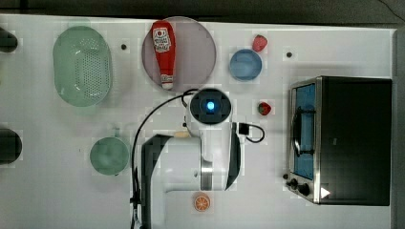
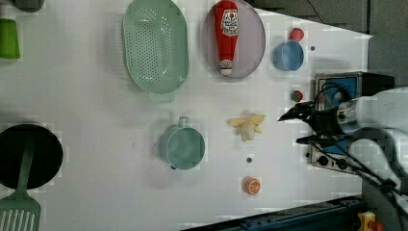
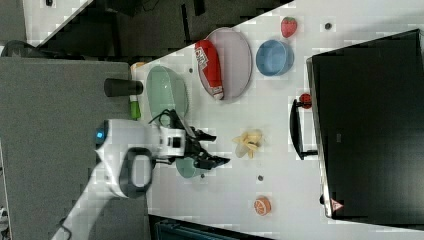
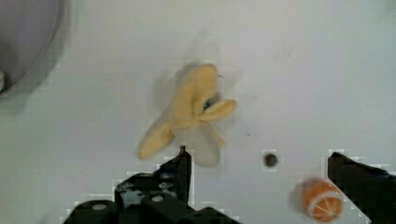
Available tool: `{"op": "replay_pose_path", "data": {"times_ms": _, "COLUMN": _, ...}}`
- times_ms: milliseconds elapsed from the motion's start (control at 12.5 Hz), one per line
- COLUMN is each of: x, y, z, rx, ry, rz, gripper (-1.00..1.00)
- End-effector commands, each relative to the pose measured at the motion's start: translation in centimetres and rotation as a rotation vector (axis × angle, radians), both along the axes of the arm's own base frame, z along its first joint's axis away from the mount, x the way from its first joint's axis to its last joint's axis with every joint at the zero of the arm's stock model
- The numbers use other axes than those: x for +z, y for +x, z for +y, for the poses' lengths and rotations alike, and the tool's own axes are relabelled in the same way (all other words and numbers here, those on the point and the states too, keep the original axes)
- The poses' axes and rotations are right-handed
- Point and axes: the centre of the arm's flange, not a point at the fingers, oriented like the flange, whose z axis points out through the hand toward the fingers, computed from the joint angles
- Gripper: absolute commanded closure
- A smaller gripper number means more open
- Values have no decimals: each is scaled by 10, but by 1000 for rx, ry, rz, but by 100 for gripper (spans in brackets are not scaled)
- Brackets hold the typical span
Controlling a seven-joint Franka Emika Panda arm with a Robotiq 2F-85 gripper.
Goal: Pick banana from table and place on oven.
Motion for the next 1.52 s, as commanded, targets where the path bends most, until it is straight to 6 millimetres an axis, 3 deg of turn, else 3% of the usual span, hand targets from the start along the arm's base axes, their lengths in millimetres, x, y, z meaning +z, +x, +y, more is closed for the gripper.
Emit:
{"op": "replay_pose_path", "data": {"times_ms": 80, "x": 5, "y": 9, "z": -6, "rx": 11, "ry": -6, "rz": -143, "gripper": -100}}
{"op": "replay_pose_path", "data": {"times_ms": 240, "x": -33, "y": 4, "z": -3, "rx": -83, "ry": -15, "rz": -150, "gripper": -100}}
{"op": "replay_pose_path", "data": {"times_ms": 480, "x": -79, "y": -2, "z": 17, "rx": -127, "ry": -17, "rz": -109, "gripper": -100}}
{"op": "replay_pose_path", "data": {"times_ms": 720, "x": -114, "y": -4, "z": 25, "rx": -114, "ry": -7, "rz": -104, "gripper": -100}}
{"op": "replay_pose_path", "data": {"times_ms": 960, "x": -133, "y": -6, "z": 23, "rx": -120, "ry": -5, "rz": -110, "gripper": -93}}
{"op": "replay_pose_path", "data": {"times_ms": 1360, "x": -134, "y": -5, "z": 21, "rx": -124, "ry": -4, "rz": -123, "gripper": 28}}
{"op": "replay_pose_path", "data": {"times_ms": 1520, "x": -128, "y": -2, "z": 21, "rx": -124, "ry": -3, "rz": -137, "gripper": 61}}
